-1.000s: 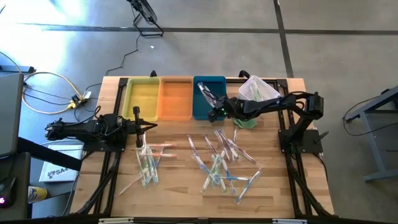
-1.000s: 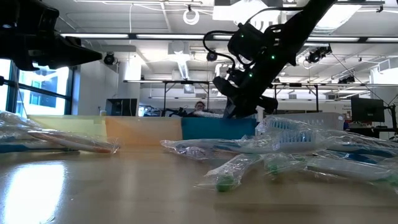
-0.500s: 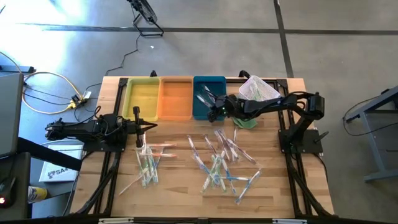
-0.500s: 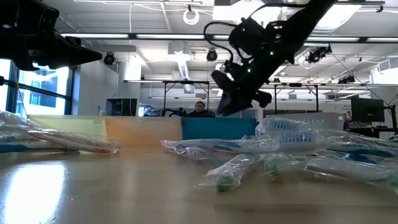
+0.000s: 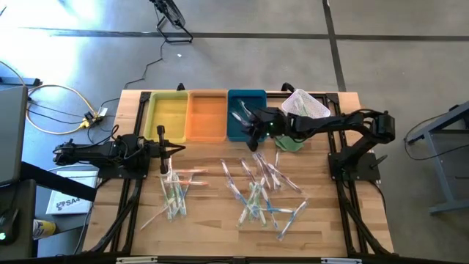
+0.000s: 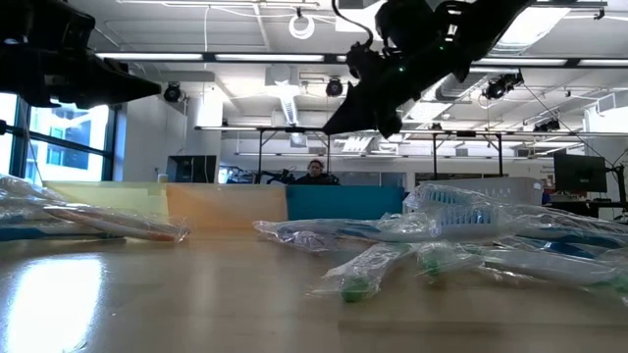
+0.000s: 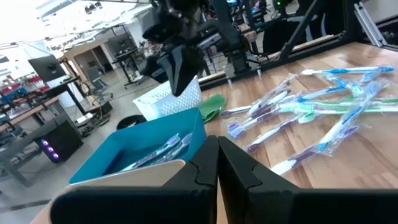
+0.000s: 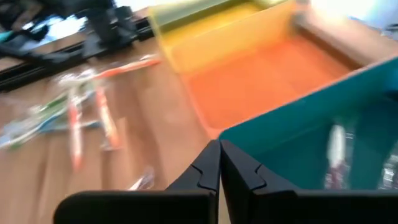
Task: Pick & Place Toothbrushes
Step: Put the yellow toothbrush into the yellow bin
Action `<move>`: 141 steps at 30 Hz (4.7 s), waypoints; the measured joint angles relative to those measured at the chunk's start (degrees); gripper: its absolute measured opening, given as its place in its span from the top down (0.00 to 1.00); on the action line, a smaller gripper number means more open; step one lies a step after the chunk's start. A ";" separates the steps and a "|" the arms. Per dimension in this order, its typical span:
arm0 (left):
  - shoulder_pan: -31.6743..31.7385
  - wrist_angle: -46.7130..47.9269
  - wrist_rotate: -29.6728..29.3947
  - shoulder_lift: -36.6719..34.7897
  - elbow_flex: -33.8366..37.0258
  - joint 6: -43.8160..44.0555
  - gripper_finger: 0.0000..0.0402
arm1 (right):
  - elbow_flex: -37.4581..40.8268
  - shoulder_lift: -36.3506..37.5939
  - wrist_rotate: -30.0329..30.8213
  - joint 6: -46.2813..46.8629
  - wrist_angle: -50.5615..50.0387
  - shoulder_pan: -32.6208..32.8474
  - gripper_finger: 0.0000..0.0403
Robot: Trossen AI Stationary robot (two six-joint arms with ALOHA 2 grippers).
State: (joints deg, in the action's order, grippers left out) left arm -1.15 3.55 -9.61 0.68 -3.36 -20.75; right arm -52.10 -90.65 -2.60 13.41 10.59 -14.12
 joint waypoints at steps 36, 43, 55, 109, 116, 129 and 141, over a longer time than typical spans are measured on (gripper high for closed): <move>0.00 28.40 10.37 47.90 -27.06 2.74 1.00 | 0.02 -0.09 -3.53 -4.26 -2.69 -0.29 0.99; 0.00 29.45 12.50 50.53 -27.06 3.04 1.00 | 0.02 -0.09 -3.53 -4.26 -2.69 -0.29 0.99; 0.00 29.62 12.67 50.59 -27.04 6.02 0.88 | 0.02 -0.09 -3.53 -4.26 -2.69 -0.29 0.99; 0.00 29.30 17.47 66.52 -27.02 12.22 0.62 | 0.02 -0.09 -3.33 -4.65 -2.67 -0.29 0.99; 0.00 29.03 17.76 68.92 -27.02 12.22 0.62 | 0.02 -0.09 -3.32 -4.65 -2.67 -0.29 0.99; 0.00 25.99 17.58 69.12 -27.02 12.15 0.63 | 0.02 -0.09 -3.31 -4.65 -2.69 -0.28 0.99; 0.00 26.12 18.06 69.12 -27.02 12.13 0.95 | 0.02 -0.09 -3.32 -4.68 -2.69 -0.28 0.99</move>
State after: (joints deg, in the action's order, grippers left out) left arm -1.15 29.67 8.45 69.80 -30.37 -8.62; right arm -52.07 -90.74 -5.92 8.73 7.90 -14.40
